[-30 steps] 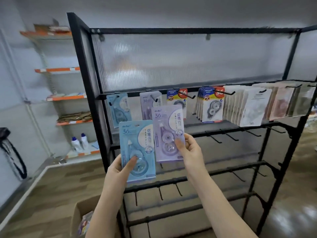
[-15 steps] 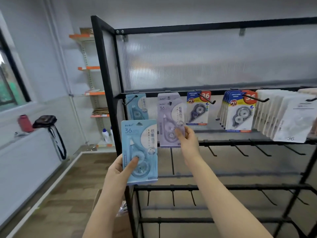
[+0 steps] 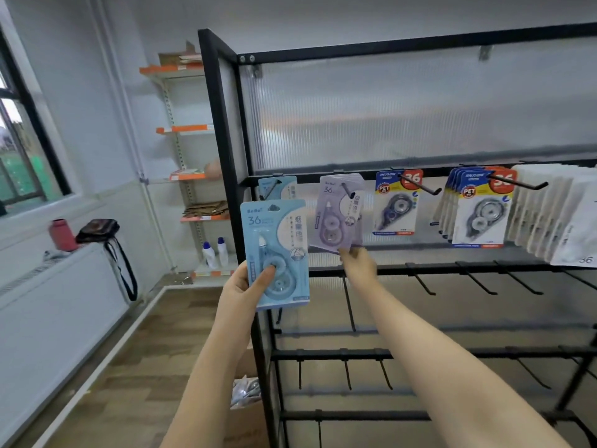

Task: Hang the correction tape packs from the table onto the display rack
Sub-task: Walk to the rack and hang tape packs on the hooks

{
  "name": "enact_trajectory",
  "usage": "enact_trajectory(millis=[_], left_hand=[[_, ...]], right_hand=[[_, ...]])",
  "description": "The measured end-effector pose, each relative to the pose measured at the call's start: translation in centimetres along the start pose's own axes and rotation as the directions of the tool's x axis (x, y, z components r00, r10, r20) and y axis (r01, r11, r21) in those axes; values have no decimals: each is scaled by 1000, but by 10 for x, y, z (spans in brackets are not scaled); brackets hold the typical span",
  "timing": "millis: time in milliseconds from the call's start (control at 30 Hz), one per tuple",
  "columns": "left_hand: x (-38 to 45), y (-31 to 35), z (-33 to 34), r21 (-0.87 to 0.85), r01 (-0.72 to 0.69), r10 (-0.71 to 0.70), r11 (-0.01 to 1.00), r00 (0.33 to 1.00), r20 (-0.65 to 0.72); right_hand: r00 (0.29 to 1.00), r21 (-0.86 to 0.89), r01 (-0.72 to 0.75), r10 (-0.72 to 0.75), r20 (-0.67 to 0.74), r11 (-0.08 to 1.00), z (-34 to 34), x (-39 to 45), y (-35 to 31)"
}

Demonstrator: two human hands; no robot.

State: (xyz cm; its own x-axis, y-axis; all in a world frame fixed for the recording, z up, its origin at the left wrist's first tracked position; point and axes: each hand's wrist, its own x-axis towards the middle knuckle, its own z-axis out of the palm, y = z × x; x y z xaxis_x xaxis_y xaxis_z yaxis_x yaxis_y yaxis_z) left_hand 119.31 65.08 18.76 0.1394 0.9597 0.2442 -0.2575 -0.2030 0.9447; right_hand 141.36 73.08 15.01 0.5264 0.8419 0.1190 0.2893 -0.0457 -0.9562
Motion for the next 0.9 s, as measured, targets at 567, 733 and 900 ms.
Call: enact_trajectory(millis=[567,733,900], left_hand=[[91,-40,-5,-23,97,-99,995,993,-60],[132,-56,15,-139,227,-241,964,966,-92],[176,-71,18,-106,273,-287,956,945,-156]], right_hand=[[892,-538,343,-86,444,770,56,-33,22],[901,-543,284,-26,433,790,55,-27,21],[899,-533,262,-4,437,805,49,-27,25]])
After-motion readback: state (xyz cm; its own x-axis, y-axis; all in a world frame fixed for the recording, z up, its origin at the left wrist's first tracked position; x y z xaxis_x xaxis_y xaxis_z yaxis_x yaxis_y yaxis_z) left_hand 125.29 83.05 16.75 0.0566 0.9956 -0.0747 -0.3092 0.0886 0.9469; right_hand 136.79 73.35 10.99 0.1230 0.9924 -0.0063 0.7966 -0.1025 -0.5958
